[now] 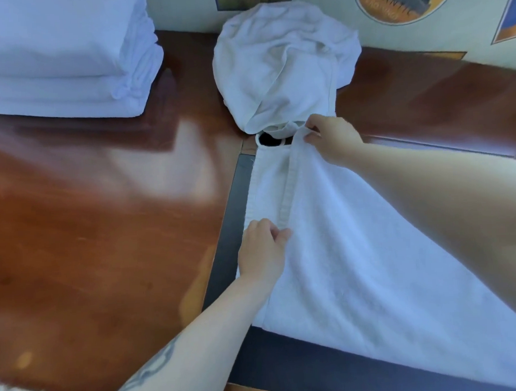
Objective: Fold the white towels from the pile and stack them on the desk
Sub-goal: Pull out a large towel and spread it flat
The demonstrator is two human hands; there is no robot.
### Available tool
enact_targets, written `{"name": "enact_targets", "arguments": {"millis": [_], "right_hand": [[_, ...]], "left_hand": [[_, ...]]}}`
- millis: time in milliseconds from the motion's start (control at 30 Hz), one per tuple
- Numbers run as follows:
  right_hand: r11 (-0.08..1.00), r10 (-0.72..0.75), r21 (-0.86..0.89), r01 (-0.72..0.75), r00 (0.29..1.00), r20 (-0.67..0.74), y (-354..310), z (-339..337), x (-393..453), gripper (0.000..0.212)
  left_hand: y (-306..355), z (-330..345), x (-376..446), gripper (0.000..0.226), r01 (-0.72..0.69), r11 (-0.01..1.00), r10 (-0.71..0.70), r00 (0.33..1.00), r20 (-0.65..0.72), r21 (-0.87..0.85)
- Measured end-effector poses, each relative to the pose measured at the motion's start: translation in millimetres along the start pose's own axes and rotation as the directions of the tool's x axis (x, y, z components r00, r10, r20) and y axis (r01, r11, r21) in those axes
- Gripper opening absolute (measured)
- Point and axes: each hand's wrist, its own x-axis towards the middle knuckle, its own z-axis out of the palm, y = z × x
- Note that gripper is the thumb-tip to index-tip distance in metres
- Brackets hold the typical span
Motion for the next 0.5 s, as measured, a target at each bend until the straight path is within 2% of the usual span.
{"name": "enact_targets", "arguments": {"millis": [67,133,267,367,400,500], "right_hand": [[0.992,-0.032,-0.127,0.026,0.998,-0.049,0,10,5,0.02],[0.996,0.009,-0.093,-0.014,0.999,-0.054,-3,16,10,0.018],[0.971,0.156,0.188,-0.145,0.987,-0.043,-4,25,3,0.017],[0.877,0.125,0.468,-0.114,0.992,0.008,-6,33,-28,0.04],[0.873,0.099,0.482,-0.071,0.995,-0.033,-5,35,-42,0.044],[0.95,0.06,0.311,0.029,0.96,-0.273,-10,52,-91,0.041]], "left_hand": [[-2,1,-1,0.024,-0.021,1.0,0.021,0.999,-0.03,-0.009],[-3,2,-2,0.033,-0.044,0.999,0.044,0.999,-0.028,-0.008],[1,3,0,0.032,-0.013,0.998,0.015,0.999,-0.045,0.057],[6,7,3,0.024,0.011,0.993,-0.005,0.999,-0.048,0.122],[6,7,3,0.024,0.015,0.992,-0.009,0.999,-0.048,0.122],[3,5,0,0.023,-0.003,0.992,0.011,0.998,-0.06,0.123]]}}
